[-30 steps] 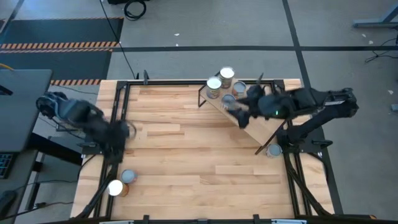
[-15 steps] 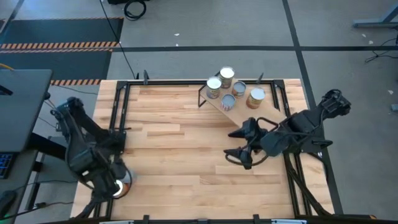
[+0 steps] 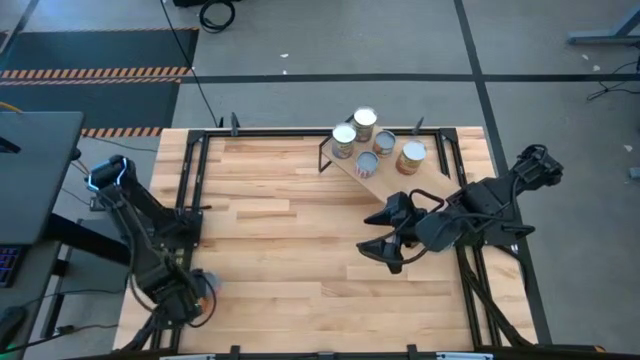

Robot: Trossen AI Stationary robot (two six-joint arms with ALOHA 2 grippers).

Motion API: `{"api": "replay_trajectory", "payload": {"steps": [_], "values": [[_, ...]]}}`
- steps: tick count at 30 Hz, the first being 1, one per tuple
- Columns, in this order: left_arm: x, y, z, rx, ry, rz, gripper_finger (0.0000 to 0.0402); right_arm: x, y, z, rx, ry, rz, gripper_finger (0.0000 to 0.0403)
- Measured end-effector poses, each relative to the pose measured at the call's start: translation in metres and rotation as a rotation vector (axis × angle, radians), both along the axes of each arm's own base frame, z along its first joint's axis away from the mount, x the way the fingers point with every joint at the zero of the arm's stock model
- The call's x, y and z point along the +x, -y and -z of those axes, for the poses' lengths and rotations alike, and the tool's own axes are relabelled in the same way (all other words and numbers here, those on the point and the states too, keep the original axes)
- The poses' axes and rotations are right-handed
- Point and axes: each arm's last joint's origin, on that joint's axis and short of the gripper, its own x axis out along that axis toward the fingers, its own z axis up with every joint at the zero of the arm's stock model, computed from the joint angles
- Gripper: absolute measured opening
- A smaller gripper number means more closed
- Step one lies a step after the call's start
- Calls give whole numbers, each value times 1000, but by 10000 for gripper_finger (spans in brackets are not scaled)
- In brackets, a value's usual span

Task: Pick and place cans onto a shelf
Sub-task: Put the canned corn can on the shelf

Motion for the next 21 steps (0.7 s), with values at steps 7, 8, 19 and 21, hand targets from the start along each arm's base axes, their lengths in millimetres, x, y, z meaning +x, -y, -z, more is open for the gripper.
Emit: {"api": "replay_trajectory", "payload": {"steps": [7, 8, 19, 21], "values": [[1, 12, 5, -111, 87, 45, 318, 2, 3, 0, 36, 0, 29, 352], [0, 12, 5, -96, 96, 52, 318, 2, 3, 0, 35, 0, 29, 352], [5, 16, 19, -23, 17, 79, 318, 6, 10, 1, 58, -21, 4, 352], [8, 16, 15, -15, 33, 67, 318, 8, 13, 1, 53, -25, 5, 352]]}}
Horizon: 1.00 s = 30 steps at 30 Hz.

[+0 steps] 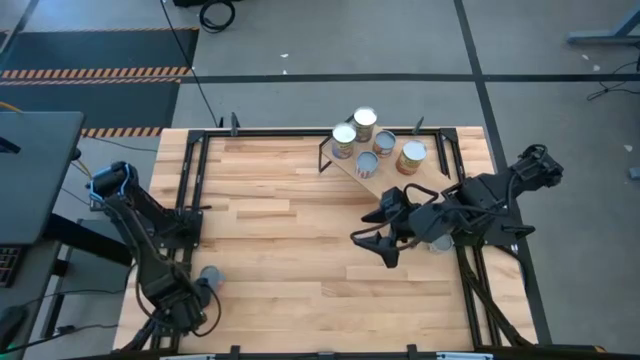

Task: Pick and place cans onto a shelf
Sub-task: Put the canned corn can on the shelf

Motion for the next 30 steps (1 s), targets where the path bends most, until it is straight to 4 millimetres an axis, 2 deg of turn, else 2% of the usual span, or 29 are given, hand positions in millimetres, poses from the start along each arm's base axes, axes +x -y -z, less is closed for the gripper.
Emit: {"api": "replay_trajectory", "payload": {"steps": [7, 9, 14, 17, 24, 30], "values": [[10, -2, -28, 78, 99, -58, 318, 6, 13, 0, -23, -12, 2, 352], [8, -5, -30, 121, 104, -76, 318, 7, 16, 0, -29, -15, -4, 352], [-6, -8, -14, 150, -20, -38, 318, 9, 20, 0, -36, -18, -3, 352], [-10, -8, -3, 154, -24, -23, 318, 9, 21, 0, -42, -18, 0, 352], [-9, -11, 12, 190, 58, -17, 318, 10, 23, 0, -26, -17, 14, 352], [-5, -12, 16, 225, 197, 9, 318, 11, 24, 0, 13, -19, 22, 352]]}}
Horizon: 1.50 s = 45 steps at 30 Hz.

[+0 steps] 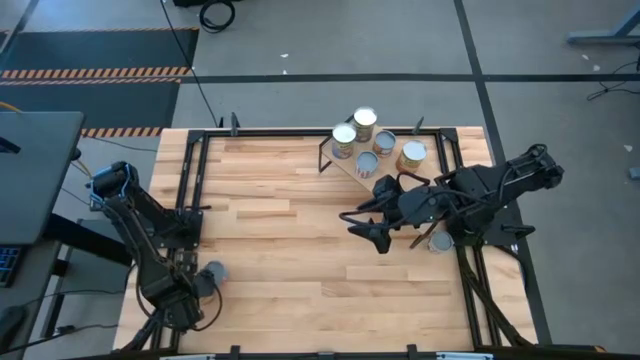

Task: Pick and place cans onto a shelf
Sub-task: Put the canned corn can on the shelf

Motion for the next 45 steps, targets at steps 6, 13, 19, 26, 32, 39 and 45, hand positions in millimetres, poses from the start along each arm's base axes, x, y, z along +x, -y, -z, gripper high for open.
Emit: {"api": "replay_trajectory", "payload": {"steps": [6, 13, 19, 26, 32, 39, 45], "values": [[13, -5, 0, 76, 172, 35, 318, 1, 3, 0, 57, -10, -16, 352], [51, -13, -1, 105, 436, 94, 318, 5, 6, 0, 16, -2, -52, 352], [87, -25, -4, 147, 619, 132, 318, 9, 4, 0, -109, 11, -138, 352], [122, -39, 0, 167, 702, 157, 318, 24, -6, 13, -200, -23, -357, 351], [132, -54, -18, 170, 718, 61, 318, 60, -20, 31, -250, 43, -444, 350], [96, -67, -60, 177, 665, -69, 318, 111, -30, 67, -352, 124, -490, 351], [52, -97, -92, 170, 732, -333, 308, 144, -25, 99, -325, 149, -537, 369]]}}
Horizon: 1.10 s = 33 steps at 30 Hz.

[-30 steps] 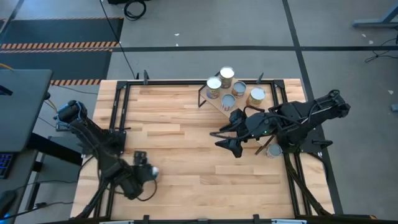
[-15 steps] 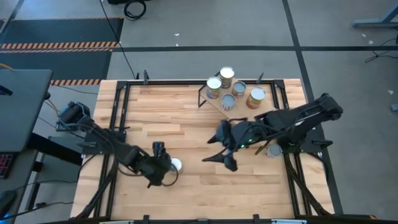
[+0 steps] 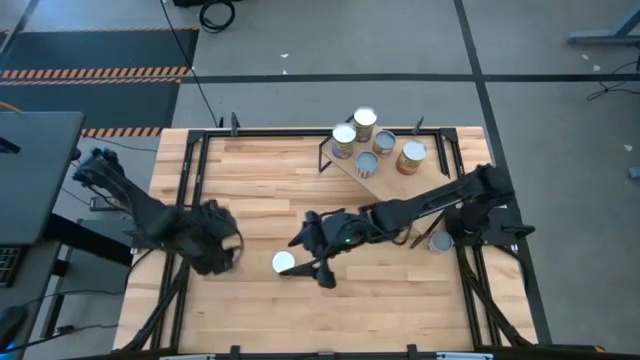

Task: Pick and place cans onto a shelf
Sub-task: Put the canned corn can on the shelf

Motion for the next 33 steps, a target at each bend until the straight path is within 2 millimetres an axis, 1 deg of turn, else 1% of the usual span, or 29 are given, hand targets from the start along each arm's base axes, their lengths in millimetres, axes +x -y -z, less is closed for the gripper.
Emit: {"api": "replay_trajectory", "payload": {"steps": [4, 7, 11, 15, 20, 25, 29, 33], "values": [[-18, -15, -16, -66, 125, -97, 305, 22, -4, 21, 37, 56, -81, 387], [-26, -23, -24, -75, 201, -134, 305, 37, -6, 35, -16, 46, -95, 393], [-32, -30, -29, -50, 267, -164, 304, 53, 0, 56, -89, 29, -66, 394], [-33, -32, -31, -22, 298, -182, 304, 61, 9, 78, -150, -18, -62, 394], [-33, -32, -30, 5, 299, -185, 304, 60, 16, 82, -209, -53, -88, 394], [-33, -33, -30, 21, 282, -163, 304, 60, 24, 86, -187, -61, -94, 394], [-34, -34, -29, 94, 230, -78, 304, 55, 28, 103, -183, -90, -133, 394], [-30, -42, -29, 192, 183, -34, 304, 50, 30, 119, -204, -82, -148, 394]]}}
